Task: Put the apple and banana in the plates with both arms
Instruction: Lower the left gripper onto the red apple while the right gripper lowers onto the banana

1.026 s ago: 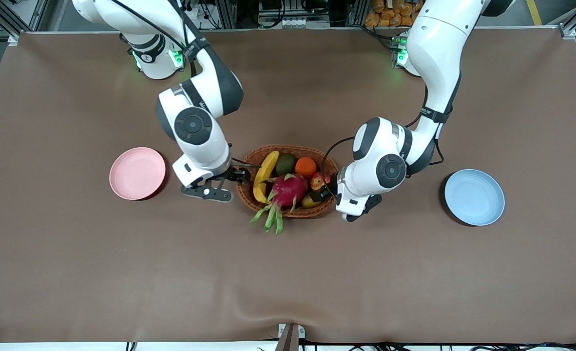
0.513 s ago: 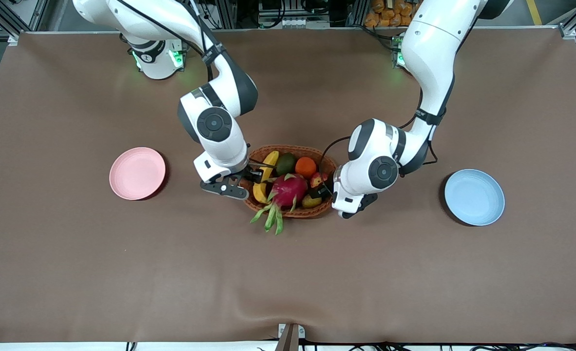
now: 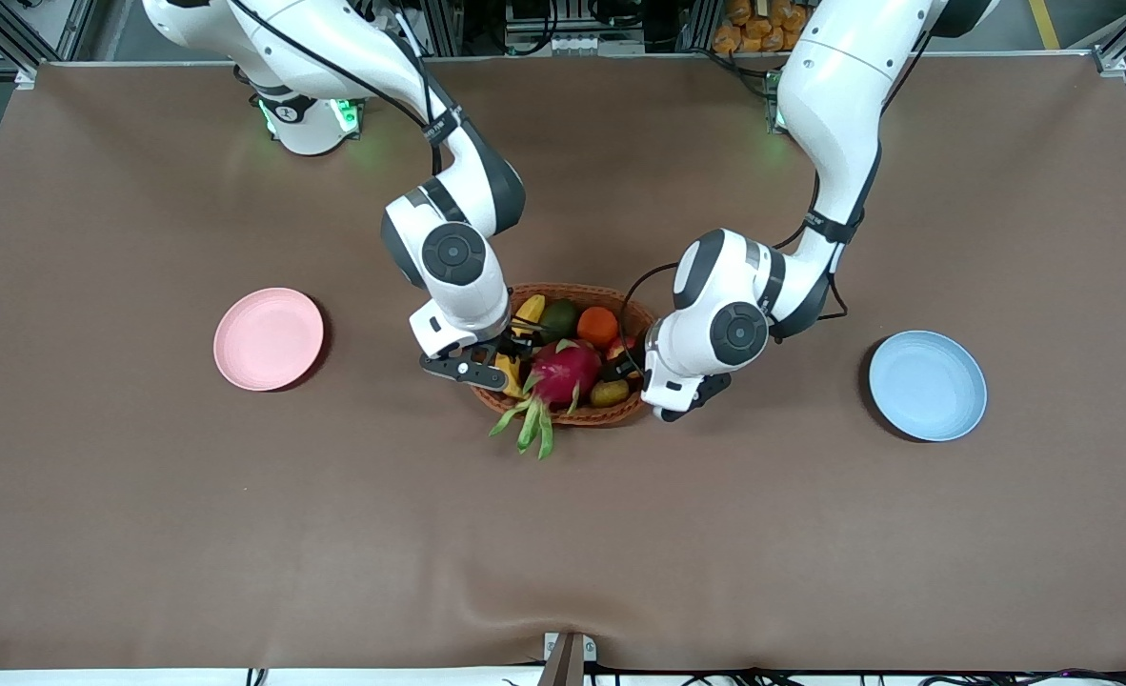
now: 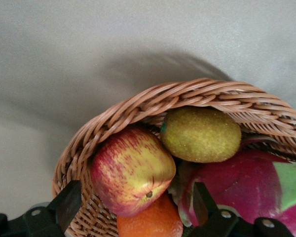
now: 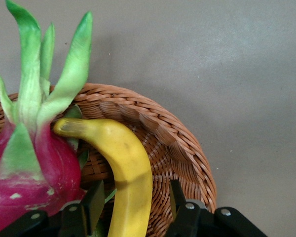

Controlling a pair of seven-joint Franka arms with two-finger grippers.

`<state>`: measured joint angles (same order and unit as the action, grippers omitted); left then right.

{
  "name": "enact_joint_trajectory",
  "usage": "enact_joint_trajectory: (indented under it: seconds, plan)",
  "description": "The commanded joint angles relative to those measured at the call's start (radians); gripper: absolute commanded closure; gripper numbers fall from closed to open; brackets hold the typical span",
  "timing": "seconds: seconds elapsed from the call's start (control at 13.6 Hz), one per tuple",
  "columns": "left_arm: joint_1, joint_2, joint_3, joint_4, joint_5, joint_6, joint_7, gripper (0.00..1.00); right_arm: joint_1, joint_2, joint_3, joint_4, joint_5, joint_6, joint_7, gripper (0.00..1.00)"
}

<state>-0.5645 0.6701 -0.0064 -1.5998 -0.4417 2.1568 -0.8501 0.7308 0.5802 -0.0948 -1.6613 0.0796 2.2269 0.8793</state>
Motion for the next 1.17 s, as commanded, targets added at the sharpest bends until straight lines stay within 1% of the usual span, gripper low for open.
enact_joint_trajectory:
  seconds: [0.0, 0.37, 0.59, 0.88, 0.95, 1.1]
  plan:
    - [-0.009, 0.016, 0.01, 0.004, -0.005, 0.0, 0.005, 0.0, 0.013, 0.009, -0.01, 0.005, 0.022, 0.005, 0.015, 0.38]
    - [-0.026, 0.029, 0.01, 0.015, -0.006, 0.018, 0.005, 0.0, 0.024, 0.021, -0.01, -0.006, 0.022, 0.008, 0.015, 0.39]
    - [-0.028, 0.031, 0.01, 0.015, -0.005, 0.018, 0.005, 0.02, 0.038, 0.046, -0.01, -0.005, 0.022, 0.051, 0.044, 0.39]
    - [-0.026, 0.034, 0.01, 0.015, -0.005, 0.018, 0.006, 0.15, 0.048, 0.061, -0.01, -0.005, 0.022, 0.062, 0.053, 0.39]
    - [-0.026, 0.034, 0.01, 0.015, -0.005, 0.018, 0.006, 0.17, 0.048, 0.066, -0.01, -0.005, 0.022, 0.072, 0.053, 0.39]
    - [-0.026, 0.033, 0.01, 0.015, 0.006, 0.018, 0.008, 0.3, 0.048, 0.07, -0.01, -0.005, 0.022, 0.083, 0.053, 0.39]
